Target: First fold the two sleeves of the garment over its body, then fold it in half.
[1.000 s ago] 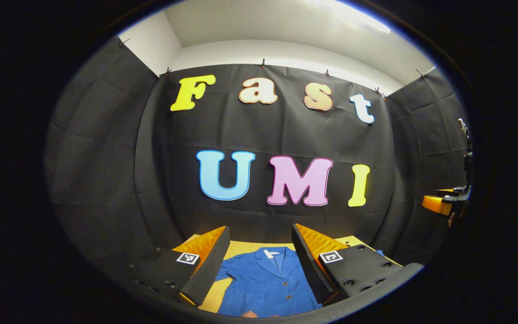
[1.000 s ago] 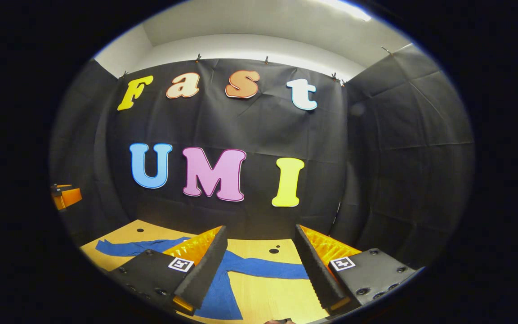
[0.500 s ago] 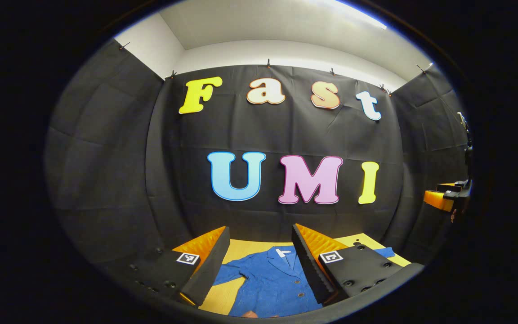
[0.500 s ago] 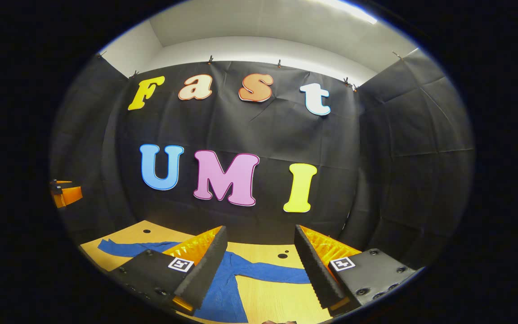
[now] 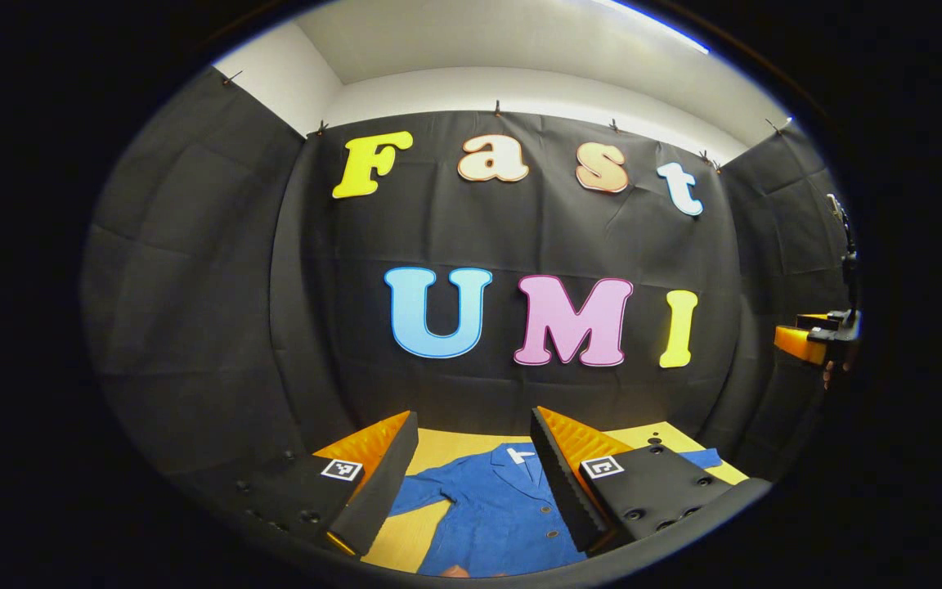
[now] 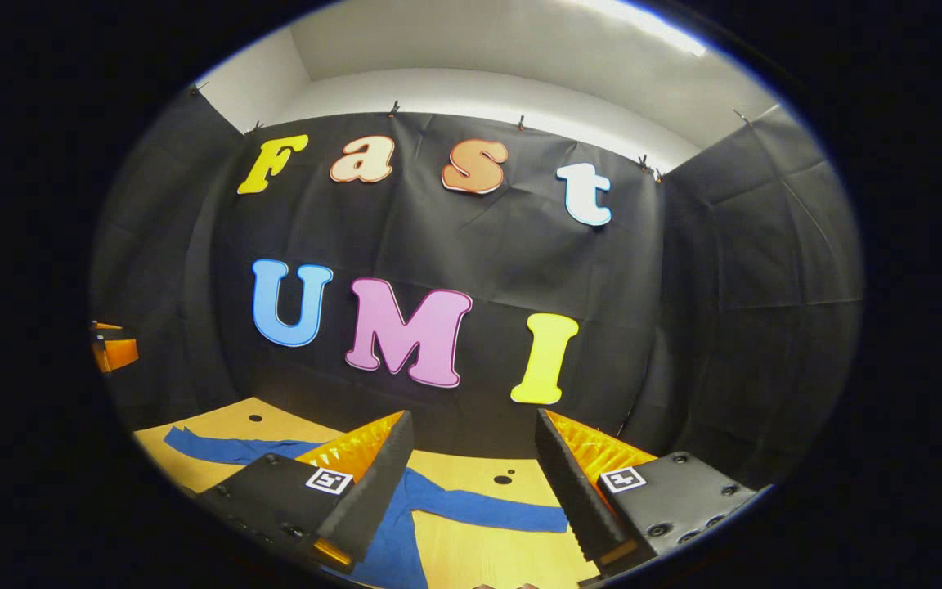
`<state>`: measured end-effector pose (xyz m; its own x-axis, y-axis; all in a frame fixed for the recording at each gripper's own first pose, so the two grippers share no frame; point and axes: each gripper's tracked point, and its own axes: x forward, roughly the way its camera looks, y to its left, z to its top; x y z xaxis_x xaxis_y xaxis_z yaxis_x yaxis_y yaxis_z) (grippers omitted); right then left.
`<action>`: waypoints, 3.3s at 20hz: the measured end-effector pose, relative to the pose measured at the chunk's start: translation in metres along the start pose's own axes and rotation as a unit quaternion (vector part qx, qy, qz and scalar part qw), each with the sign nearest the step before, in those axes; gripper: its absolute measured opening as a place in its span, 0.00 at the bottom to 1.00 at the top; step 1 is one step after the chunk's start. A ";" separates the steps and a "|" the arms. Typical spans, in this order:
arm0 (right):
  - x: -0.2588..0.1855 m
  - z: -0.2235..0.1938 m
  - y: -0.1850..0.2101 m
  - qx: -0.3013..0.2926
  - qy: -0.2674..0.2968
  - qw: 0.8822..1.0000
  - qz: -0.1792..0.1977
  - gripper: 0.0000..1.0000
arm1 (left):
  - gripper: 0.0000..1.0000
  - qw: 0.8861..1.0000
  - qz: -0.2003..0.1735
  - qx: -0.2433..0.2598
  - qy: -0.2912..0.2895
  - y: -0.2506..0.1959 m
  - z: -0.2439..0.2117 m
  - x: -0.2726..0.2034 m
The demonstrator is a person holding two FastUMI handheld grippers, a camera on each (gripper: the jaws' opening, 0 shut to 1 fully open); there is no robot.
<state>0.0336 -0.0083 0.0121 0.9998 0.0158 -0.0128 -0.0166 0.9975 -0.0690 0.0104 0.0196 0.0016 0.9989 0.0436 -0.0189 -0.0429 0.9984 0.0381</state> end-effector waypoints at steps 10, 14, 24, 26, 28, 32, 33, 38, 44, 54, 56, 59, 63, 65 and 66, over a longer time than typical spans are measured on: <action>0.033 -0.010 -0.030 -0.011 0.025 0.999 -0.029 0.96 | 0.80 1.000 -0.010 -0.029 0.003 -0.003 -0.016 0.006; 0.061 0.023 -0.045 -0.032 -0.016 0.999 -0.017 0.95 | 0.80 0.999 -0.024 -0.038 0.009 -0.016 -0.032 0.017; 0.163 -0.214 -0.159 0.022 0.115 0.989 -0.091 0.97 | 0.79 0.999 0.019 0.001 0.042 -0.030 -0.049 0.069; 0.174 -0.280 -0.164 0.082 0.176 0.976 -0.102 0.97 | 0.79 0.998 0.038 0.018 0.053 -0.031 -0.045 0.084; 0.179 -0.349 -0.173 0.116 0.241 0.956 -0.119 0.94 | 0.80 0.996 0.053 0.016 0.066 -0.037 -0.049 0.101; 0.177 -0.466 -0.188 0.132 0.354 0.917 -0.131 0.96 | 0.80 0.989 0.089 0.003 0.121 -0.052 -0.079 0.127; 0.177 -0.487 -0.189 0.130 0.372 0.909 -0.134 0.96 | 0.80 0.986 0.098 0.001 0.132 -0.054 -0.084 0.133; 0.166 -0.540 -0.194 0.178 0.425 0.873 -0.158 0.95 | 0.80 0.982 0.105 0.008 0.154 -0.076 -0.087 0.161; 0.154 -0.561 -0.201 0.163 0.439 0.867 -0.169 0.82 | 0.79 0.986 0.056 0.016 0.155 -0.130 -0.094 0.191; 0.167 -0.544 -0.188 0.222 0.442 0.857 -0.143 0.02 | 0.79 0.990 -0.009 0.042 0.133 -0.178 -0.079 0.210; 0.180 -0.511 -0.187 0.205 0.404 0.882 -0.133 0.02 | 0.80 0.990 -0.011 0.046 0.129 -0.173 -0.077 0.210; 0.197 -0.431 -0.164 0.183 0.334 0.918 -0.110 0.02 | 0.80 0.990 -0.002 0.013 0.140 -0.158 -0.090 0.206; 0.191 -0.322 -0.129 0.170 0.254 0.950 -0.067 0.02 | 0.79 0.988 0.005 -0.044 0.145 -0.120 -0.101 0.192; 0.190 -0.268 -0.104 0.162 0.217 0.962 -0.036 0.02 | 0.80 0.988 0.017 -0.050 0.146 -0.085 -0.106 0.179; 0.182 -0.246 -0.091 0.160 0.207 0.965 -0.021 0.02 | 0.80 0.988 0.023 -0.050 0.145 -0.067 -0.107 0.171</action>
<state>0.2141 -0.1132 -0.2298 0.9078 0.0127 -0.4191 0.0937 0.9681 0.2324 0.1817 -0.0358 -0.1115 0.9489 0.0826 -0.3047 -0.1035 0.9932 -0.0534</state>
